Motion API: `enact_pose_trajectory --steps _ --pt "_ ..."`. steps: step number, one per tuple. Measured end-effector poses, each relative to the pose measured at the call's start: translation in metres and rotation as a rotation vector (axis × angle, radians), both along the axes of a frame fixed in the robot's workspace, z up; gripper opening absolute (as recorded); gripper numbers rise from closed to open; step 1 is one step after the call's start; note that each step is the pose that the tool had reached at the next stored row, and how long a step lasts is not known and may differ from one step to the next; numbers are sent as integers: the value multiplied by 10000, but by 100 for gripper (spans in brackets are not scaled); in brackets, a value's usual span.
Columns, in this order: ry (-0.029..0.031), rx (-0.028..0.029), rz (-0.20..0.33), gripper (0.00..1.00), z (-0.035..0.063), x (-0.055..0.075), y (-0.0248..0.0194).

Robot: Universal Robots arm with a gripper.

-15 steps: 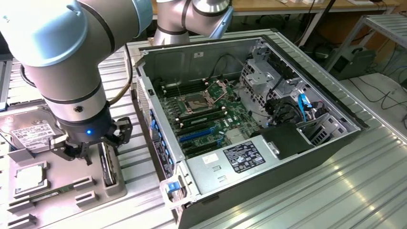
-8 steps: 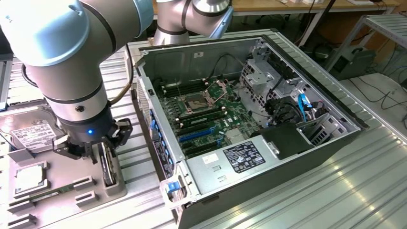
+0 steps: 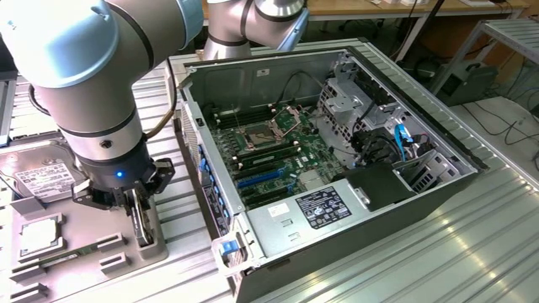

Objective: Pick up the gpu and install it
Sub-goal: 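Pick up the gpu and move the gpu toward the slot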

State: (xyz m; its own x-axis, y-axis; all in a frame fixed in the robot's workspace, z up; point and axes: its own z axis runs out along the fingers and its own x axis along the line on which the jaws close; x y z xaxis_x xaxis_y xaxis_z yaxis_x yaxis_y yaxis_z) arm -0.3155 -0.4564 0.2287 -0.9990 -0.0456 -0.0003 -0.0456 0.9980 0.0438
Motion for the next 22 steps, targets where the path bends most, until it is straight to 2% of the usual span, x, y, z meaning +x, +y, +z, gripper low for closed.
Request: enact_pose_trajectory --steps 22 --pt "-3 -1 0 34 -2 35 -2"
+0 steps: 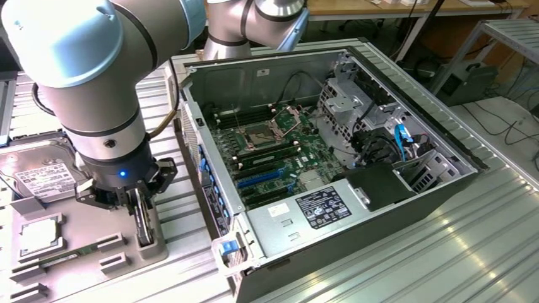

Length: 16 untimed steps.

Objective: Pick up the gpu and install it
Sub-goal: 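Pick up the gpu and move the gpu toward the slot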

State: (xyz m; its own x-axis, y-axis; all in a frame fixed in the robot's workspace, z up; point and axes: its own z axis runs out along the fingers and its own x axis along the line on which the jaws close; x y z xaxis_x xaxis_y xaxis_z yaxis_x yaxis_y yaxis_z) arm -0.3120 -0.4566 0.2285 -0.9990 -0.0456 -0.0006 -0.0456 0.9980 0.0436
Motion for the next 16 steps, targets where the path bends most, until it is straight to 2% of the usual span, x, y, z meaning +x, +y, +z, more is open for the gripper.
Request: enact_pose_trajectory --steps 3,16 --pt "1 -1 0 28 0 0 0" --pt "0 0 0 28 0 0 0"
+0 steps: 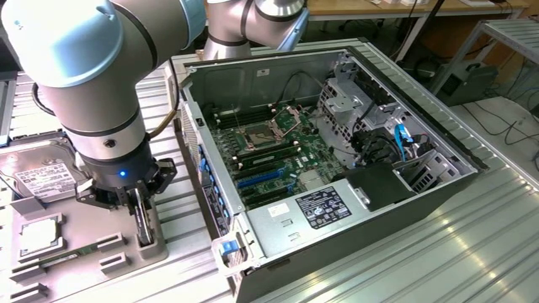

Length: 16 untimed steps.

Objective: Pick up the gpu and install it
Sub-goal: 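Pick up the gpu and move the gpu toward the slot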

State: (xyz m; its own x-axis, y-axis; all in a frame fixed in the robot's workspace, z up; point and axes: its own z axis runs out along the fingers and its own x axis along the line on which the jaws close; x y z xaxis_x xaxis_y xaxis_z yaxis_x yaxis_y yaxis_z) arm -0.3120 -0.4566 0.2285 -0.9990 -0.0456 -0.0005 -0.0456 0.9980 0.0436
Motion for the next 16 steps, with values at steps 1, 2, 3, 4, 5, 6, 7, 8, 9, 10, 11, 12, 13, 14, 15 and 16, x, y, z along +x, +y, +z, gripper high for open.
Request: enact_pose_trajectory --steps 1,2,3,4,5,6,7,8,9,10,11,12,13,14,15,16 --pt "0 0 0 28 0 0 0" --pt "0 2 0 28 3 0 0" --pt "5 2 1 28 15 0 0" --pt "9 1 0 28 42 0 0" --pt "11 0 0 28 68 0 0" --pt "13 0 0 28 120 0 0" --pt "13 1 0 28 150 0 0" --pt "15 0 0 28 181 0 0" --pt "17 0 0 28 226 0 0" --pt "18 0 0 28 268 0 0" --pt "20 0 0 28 320 0 0" --pt "20 -1 0 28 351 0 0" --pt "20 0 0 28 380 0 0" --pt "19 1 0 28 411 0 0" --pt "20 0 0 28 442 0 0" --pt "20 0 0 28 473 0 0"
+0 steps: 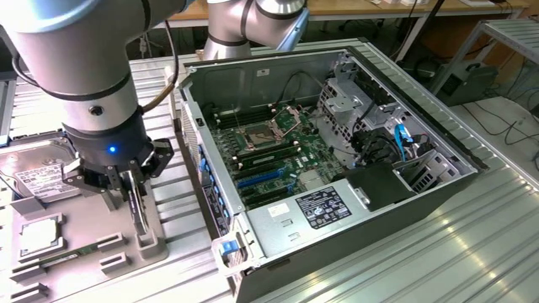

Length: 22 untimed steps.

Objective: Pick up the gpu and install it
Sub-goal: 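Pick up the gpu and move the gpu toward the slot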

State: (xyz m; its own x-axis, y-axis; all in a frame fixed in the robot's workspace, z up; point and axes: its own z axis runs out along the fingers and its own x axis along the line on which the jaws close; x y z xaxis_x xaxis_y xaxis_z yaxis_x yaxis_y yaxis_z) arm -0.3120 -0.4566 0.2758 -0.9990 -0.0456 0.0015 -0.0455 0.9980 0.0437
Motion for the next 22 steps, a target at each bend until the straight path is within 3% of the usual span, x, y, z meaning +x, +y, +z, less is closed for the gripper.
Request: enact_pose_trajectory --steps 13,22 --pt "1 0 0 28 398 0 0" --pt "2 1 0 28 777 0 0"
